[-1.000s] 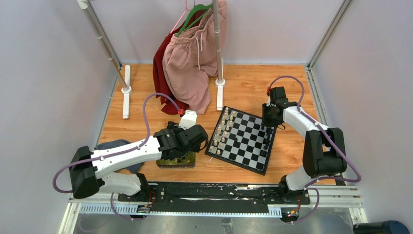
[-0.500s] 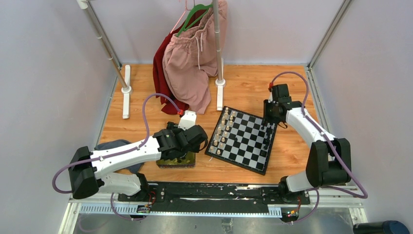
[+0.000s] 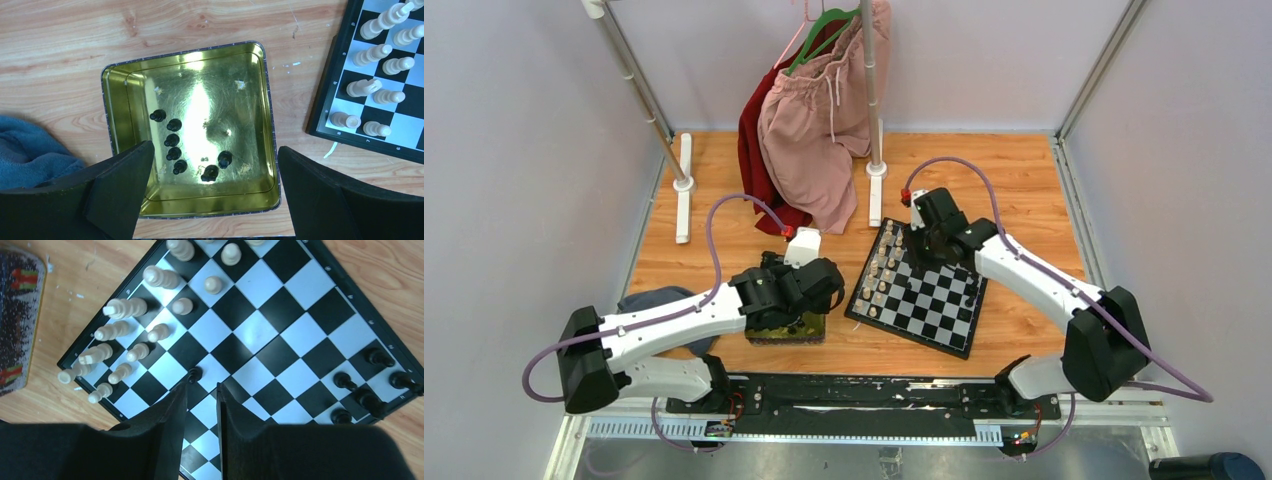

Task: Set up the chess pieces on the board
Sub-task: Place the chess piece on the chessboard, then pick up the chess piece from the chessboard.

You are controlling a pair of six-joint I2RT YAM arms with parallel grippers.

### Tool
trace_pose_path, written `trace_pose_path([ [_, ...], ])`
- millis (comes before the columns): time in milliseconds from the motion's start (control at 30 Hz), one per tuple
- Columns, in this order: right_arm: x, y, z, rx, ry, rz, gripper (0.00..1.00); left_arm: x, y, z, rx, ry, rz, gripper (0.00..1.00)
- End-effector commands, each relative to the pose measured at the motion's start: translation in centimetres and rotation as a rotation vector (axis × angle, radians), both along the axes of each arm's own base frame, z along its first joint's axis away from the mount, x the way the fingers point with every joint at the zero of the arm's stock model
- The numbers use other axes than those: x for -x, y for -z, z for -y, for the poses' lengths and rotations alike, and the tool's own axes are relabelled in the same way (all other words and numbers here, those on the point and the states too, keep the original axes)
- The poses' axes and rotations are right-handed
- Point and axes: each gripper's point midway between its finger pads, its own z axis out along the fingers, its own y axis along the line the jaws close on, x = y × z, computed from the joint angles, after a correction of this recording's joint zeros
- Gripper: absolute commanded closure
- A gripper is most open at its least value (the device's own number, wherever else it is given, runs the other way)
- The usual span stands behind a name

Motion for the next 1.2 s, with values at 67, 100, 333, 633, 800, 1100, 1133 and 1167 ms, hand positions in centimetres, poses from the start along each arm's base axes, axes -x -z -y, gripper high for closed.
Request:
trace_pose_path([
  [67, 2.5, 1.9, -2.0, 0.018, -0.131, -0.031, 0.67, 0.3, 0.2, -0.9, 0.04, -0.035, 0.01, 0.0],
  [100, 2.6, 2.1, -2.3, 0.018, -0.143, -0.035, 0.67, 0.3, 0.2, -1.0, 0.042, -0.036, 0.01, 0.0],
  [333, 3.2, 3.8, -3.0, 0.05, -0.18, -0.075, 0.65, 0.4, 0.0, -1.0, 0.05, -0.04, 0.016, 0.0],
  [633, 3.3, 5.7, -2.7, 0.084, -0.175, -0.101, 0.64, 0.3, 0.1, -1.1, 0.04, -0.041, 0.016, 0.0],
  [800, 3.2, 6.2, -2.6, 0.095, -0.176, -0.105, 0.64, 0.2, 0.2, -1.0, 0.029, -0.037, 0.016, 0.0],
  [1100, 3.2, 6.8, -2.2, 0.117, -0.169, -0.11, 0.64, 0.1, 0.3, -1.0, 0.02, -0.034, 0.013, 0.0],
  [1133, 3.1, 6.9, -2.2, 0.119, -0.167, -0.111, 0.64, 0.2, 0.3, -1.0, 0.019, -0.033, 0.013, 0.0],
  [1167, 3.2, 6.9, -2.2, 0.12, -0.167, -0.113, 0.64, 0.2, 0.3, -1.0, 0.018, -0.033, 0.013, 0.0],
])
